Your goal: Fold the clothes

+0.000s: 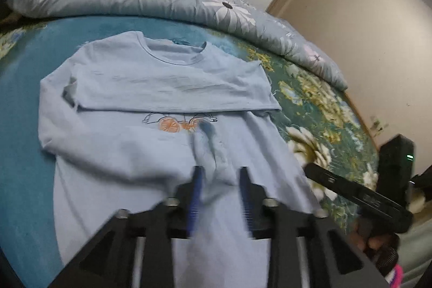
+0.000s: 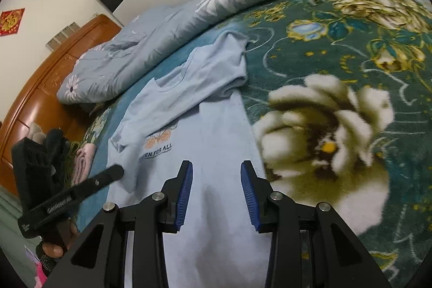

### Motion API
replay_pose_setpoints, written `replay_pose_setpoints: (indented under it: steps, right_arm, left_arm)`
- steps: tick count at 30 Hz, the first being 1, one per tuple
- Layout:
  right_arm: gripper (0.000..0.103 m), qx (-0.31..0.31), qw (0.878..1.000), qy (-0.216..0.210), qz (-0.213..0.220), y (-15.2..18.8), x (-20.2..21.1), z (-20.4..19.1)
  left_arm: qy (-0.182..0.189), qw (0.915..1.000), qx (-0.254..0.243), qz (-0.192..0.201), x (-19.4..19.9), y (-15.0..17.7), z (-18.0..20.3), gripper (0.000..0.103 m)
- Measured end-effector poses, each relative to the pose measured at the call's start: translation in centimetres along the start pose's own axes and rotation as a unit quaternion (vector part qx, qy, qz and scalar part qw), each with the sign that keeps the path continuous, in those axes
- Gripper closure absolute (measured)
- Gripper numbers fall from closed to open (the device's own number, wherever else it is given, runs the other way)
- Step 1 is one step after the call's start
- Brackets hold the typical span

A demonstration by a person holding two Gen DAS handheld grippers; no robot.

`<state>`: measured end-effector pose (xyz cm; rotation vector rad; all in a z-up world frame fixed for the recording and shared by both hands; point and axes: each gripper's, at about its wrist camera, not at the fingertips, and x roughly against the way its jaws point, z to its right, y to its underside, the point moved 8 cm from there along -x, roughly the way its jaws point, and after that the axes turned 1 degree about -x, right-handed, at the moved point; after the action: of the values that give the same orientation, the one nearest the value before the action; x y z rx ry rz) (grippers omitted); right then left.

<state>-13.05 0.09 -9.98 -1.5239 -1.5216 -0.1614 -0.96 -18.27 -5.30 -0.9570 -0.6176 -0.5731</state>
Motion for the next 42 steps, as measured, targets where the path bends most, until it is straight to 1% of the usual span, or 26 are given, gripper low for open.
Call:
replay_pose_setpoints:
  steps: [2,4,6,8,10,13,16,17,18,19,20,21,22,24,28,30,32,33,36,39,40,42]
  right_arm:
    - [0.065,0.008,1.0,-0.014,-0.009,0.2,-0.9,-1.0]
    - [0.065,0.019,0.999,-0.028,-0.021,0.6,-2.1,-2.4]
    - [0.065,0.032,0.998,-0.042,-0.035,0.9,-3.4,-3.8]
    - [0.065,0.043,0.997,-0.044,-0.045,0.9,-4.5,-4.7]
    - [0.065,0.052,0.996,-0.04,-0.054,0.9,-5.7,-5.3]
    - [0.065,0.064,0.995,-0.035,-0.067,0.8,-7.4,-6.2]
    - [0.065,0.074,0.994,-0.029,-0.077,0.6,-8.9,-6.9]
    - [0.067,0.074,0.994,-0.028,-0.077,0.4,-9.1,-7.0]
    - [0.082,0.076,0.994,-0.027,-0.077,0.3,-9.2,-7.2]
    - [0.095,0.079,0.994,-0.027,-0.077,0.1,-9.4,-7.4]
    - [0.1,0.083,0.993,-0.027,-0.079,-0.1,-9.5,-7.7]
    - [0.101,0.088,0.993,-0.027,-0.079,-0.5,-9.6,-8.1]
    - [0.101,0.1,0.992,-0.026,-0.073,-1.0,-9.5,-8.7]
    - [0.101,0.132,0.99,-0.02,-0.046,-2.7,-8.5,-10.3]
    - [0.101,0.183,0.982,-0.028,0.017,-6.7,-4.8,-14.1]
    - [0.101,0.199,0.979,-0.03,0.039,-8.0,-3.3,-15.2]
    - [0.101,0.195,0.979,-0.032,0.053,-8.9,-2.1,-15.3]
    - [0.101,0.189,0.98,-0.036,0.058,-9.3,-1.5,-15.2]
    - [0.101,0.162,0.982,-0.074,0.062,-9.9,0.1,-15.1]
    - [0.101,0.147,0.981,-0.114,0.047,-10.5,1.0,-16.5]
    - [0.101,0.15,0.981,-0.12,0.041,-10.9,1.1,-17.2]
    - [0.101,0.181,0.976,-0.118,0.038,-11.7,1.7,-19.7]
  left_arm:
    - [0.006,0.9999,0.001,0.013,1.7,0.1,-0.8,0.048]
    - [-0.001,0.9995,0.001,0.03,3.9,0.3,-2.1,0.044]
    - [-0.025,0.9988,0.008,0.042,5.5,0.8,-4.2,0.042]
    - [-0.062,0.9965,0.033,0.046,6.7,1.3,-7.2,0.042]
    - [-0.079,0.9927,0.075,0.051,8.2,2.1,-10.2,0.042]
    - [-0.086,0.9859,0.132,0.058,9.4,3.5,-13.6,0.042]
    - [-0.096,0.9821,0.151,0.058,9.7,4.2,-15.2,0.042]
    - [-0.098,0.9813,0.155,0.057,9.7,4.4,-15.5,0.042]
    - [-0.095,0.9816,0.156,0.056,9.6,4.4,-15.5,0.042]
    - [-0.092,0.982,0.156,0.055,9.5,4.5,-15.4,0.042]
    - [-0.089,0.9823,0.156,0.053,9.4,4.5,-15.4,0.042]
    - [-0.088,0.9829,0.154,0.051,9.3,4.5,-15.2,0.042]
    - [-0.086,0.9834,0.152,0.049,9.2,4.5,-15.0,0.042]
    - [-0.082,0.9843,0.148,0.048,9.2,4.6,-14.9,0.042]
    - [-0.086,0.9838,0.149,0.052,9.7,4.5,-15.2,0.042]
    - [-0.087,0.9825,0.155,0.054,9.9,4.6,-15.6,0.042]
    - [-0.09,0.9816,0.16,0.054,10.1,4.8,-16.0,0.042]
    - [-0.092,0.9815,0.159,0.053,10.0,4.7,-16.1,0.042]
    - [-0.094,0.9819,0.157,0.047,9.6,4.2,-16.2,0.042]
    - [-0.094,0.9829,0.153,0.041,8.7,3.2,-16.0,0.042]
    - [-0.093,0.9832,0.152,0.04,8.4,2.9,-15.9,0.042]
    - [-0.085,0.9839,0.153,0.039,7.9,2.6,-15.7,0.042]
